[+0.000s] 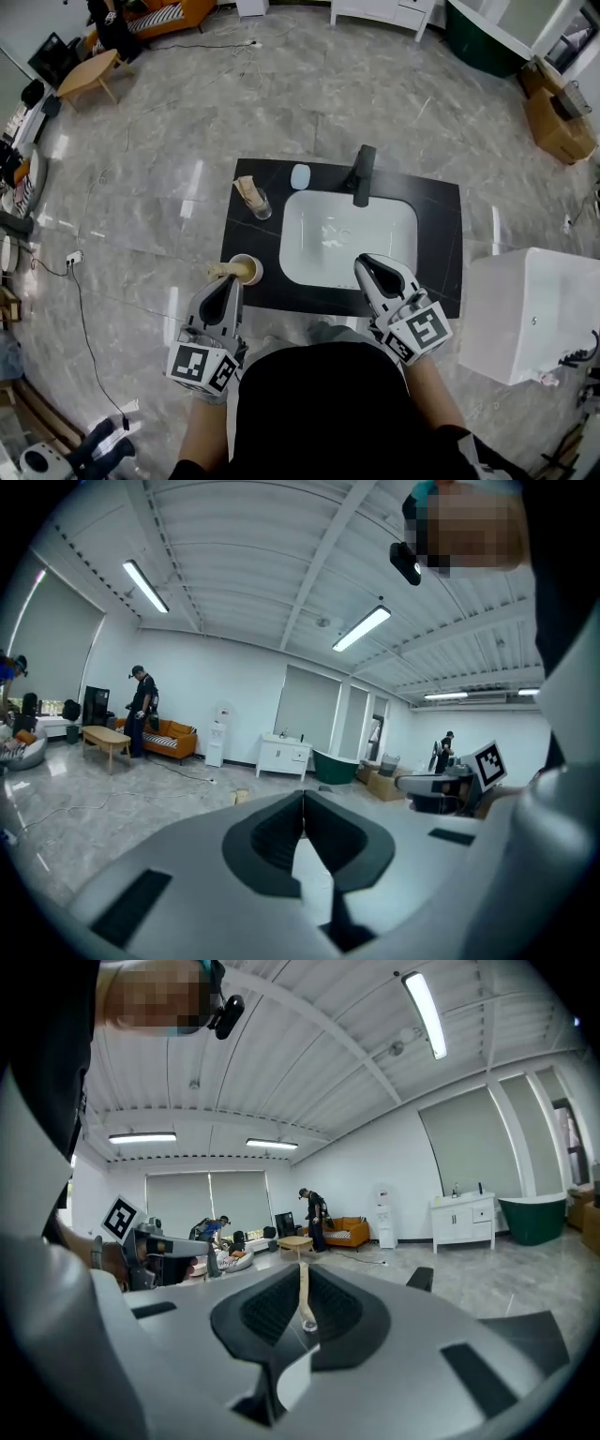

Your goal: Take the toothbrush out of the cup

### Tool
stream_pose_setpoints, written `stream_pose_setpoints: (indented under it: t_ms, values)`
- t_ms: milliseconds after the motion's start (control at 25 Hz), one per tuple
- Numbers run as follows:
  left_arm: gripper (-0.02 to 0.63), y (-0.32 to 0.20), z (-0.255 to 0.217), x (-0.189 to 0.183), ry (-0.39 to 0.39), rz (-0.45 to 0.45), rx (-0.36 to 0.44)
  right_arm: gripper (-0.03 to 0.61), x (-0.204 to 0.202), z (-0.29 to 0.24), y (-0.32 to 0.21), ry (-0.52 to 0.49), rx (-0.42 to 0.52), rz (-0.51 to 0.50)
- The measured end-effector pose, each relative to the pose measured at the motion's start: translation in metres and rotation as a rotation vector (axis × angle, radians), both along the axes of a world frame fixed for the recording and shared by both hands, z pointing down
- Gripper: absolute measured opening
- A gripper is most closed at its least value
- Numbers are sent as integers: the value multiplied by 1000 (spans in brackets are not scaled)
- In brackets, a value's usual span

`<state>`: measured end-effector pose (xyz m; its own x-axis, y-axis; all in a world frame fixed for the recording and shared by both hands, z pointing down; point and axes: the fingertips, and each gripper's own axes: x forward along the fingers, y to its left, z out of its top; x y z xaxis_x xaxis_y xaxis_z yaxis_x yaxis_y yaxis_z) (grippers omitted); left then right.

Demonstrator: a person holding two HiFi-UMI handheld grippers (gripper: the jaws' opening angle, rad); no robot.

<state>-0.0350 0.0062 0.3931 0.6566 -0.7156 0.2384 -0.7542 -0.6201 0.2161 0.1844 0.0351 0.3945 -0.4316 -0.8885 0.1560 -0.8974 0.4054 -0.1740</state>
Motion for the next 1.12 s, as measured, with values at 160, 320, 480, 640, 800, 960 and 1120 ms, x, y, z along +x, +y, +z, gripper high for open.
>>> stream_pose_setpoints:
  t_ms: [160, 320, 480, 640, 800, 960, 1120]
  values:
    - [23, 4, 7, 4, -31, -60, -4, 45, 11, 7, -10, -11, -10, -45]
    - [23, 9, 19, -6, -57, -107, -25, 46, 8, 10, -20, -16, -22, -81]
    - [23, 11, 35, -25, -82, -151, -59, 44, -1, 13, -29, -7, -29, -114]
    - [23, 9, 50, -50, -109, -180, -86, 46, -15, 16, -42, 2, -38, -129]
    - [23, 4, 69, -77, -133, -195, -126, 46, -34, 17, -52, 9, -50, -143]
    - [24, 0, 90, -102, -144, -196, -176, 46, -55, 17, -60, 22, -58, -149]
    - [25, -6, 114, -123, -140, -188, -232, 45, -72, 17, -66, 33, -69, -139]
